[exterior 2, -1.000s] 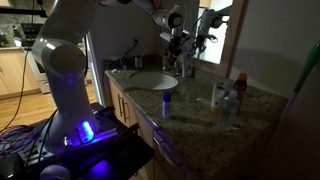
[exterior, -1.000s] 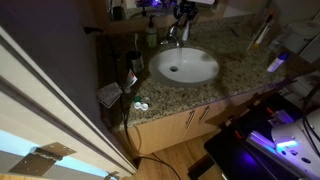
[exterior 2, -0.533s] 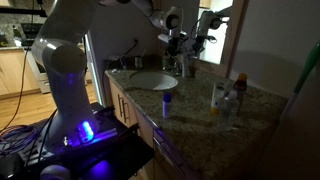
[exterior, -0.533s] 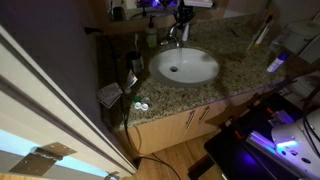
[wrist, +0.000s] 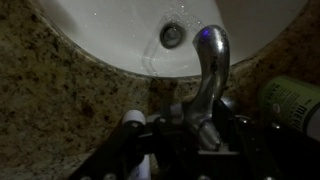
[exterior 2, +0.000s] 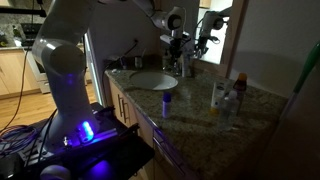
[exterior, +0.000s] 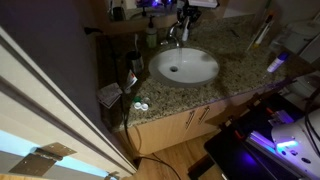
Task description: Push the faucet handle downwards
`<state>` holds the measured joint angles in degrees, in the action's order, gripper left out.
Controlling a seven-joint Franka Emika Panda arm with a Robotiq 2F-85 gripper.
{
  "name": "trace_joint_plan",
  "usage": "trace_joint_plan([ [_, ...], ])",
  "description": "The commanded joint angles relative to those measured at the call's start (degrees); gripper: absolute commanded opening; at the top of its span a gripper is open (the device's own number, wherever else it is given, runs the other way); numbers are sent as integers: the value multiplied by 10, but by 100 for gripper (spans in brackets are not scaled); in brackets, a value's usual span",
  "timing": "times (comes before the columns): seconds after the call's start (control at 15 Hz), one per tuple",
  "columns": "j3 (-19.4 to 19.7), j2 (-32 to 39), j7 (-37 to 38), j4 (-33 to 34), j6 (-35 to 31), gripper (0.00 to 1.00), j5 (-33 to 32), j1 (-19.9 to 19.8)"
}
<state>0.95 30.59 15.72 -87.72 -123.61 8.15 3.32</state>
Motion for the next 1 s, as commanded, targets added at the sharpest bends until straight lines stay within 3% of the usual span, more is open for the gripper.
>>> trace_joint_plan([
  [0.0,-20,-29,-35,-23,11,79,40,-24],
  [0.2,-22,-34,-41,-17,13,98,57,-27],
  [0.27,-23,-35,-42,-14,14,100,64,-28],
  [0.4,-14,-22,-24,0,9,96,48,-17],
  [0.47,-14,-25,-22,0,9,100,50,-17],
  [0.93,-16,27,0,47,-9,100,51,-12],
])
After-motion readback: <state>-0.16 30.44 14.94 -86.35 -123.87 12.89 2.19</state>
